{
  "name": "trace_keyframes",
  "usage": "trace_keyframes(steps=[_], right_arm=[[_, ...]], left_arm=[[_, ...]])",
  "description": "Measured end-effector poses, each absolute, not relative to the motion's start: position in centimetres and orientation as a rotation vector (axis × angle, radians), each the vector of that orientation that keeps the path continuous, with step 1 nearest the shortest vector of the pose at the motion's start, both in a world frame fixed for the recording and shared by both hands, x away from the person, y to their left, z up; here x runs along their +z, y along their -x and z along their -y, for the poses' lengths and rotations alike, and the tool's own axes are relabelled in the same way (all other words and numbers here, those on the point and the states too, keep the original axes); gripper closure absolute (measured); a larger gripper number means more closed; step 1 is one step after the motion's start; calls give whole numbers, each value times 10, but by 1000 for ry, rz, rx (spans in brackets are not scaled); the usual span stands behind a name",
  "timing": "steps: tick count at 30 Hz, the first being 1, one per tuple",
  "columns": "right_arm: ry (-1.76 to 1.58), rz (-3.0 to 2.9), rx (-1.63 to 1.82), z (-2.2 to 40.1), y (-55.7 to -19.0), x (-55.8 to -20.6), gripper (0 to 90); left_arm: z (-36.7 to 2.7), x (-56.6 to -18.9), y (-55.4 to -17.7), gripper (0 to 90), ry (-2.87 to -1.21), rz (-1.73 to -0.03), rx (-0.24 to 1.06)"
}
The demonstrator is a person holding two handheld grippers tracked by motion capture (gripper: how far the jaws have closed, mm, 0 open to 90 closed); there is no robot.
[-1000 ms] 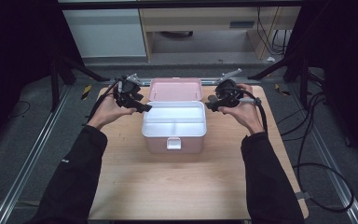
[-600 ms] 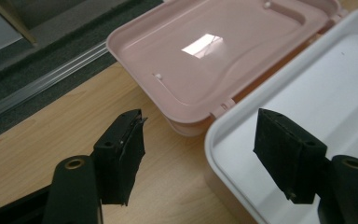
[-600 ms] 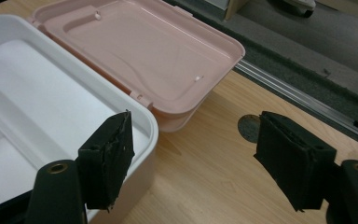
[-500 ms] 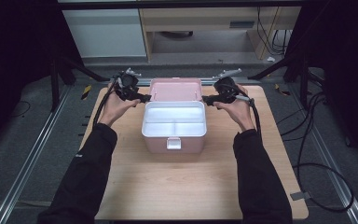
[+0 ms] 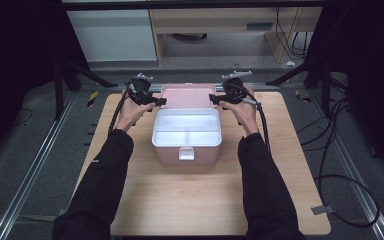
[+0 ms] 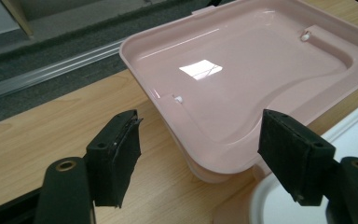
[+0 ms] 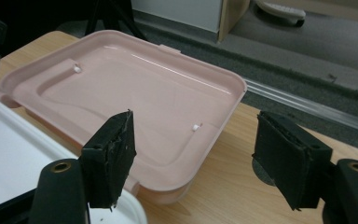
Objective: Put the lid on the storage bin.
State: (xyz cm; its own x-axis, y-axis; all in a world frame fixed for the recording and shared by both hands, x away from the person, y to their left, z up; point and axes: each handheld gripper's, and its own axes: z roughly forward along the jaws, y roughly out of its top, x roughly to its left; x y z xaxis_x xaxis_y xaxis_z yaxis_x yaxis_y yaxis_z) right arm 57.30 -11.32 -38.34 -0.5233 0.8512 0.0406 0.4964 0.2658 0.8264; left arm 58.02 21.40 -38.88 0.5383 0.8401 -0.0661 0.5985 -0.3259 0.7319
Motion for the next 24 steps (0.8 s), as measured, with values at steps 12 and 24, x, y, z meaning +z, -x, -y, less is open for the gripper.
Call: trace_keyframes(steps=[12, 24], right_arm=[[-1325, -2188, 1113, 106, -594, -414, 327], [-1361, -2249, 1175, 108, -601, -427, 456]], left_arm=[[-207, -412, -597, 333, -2063, -1199, 377], [-211, -420, -602, 433, -2015, -1194, 276]])
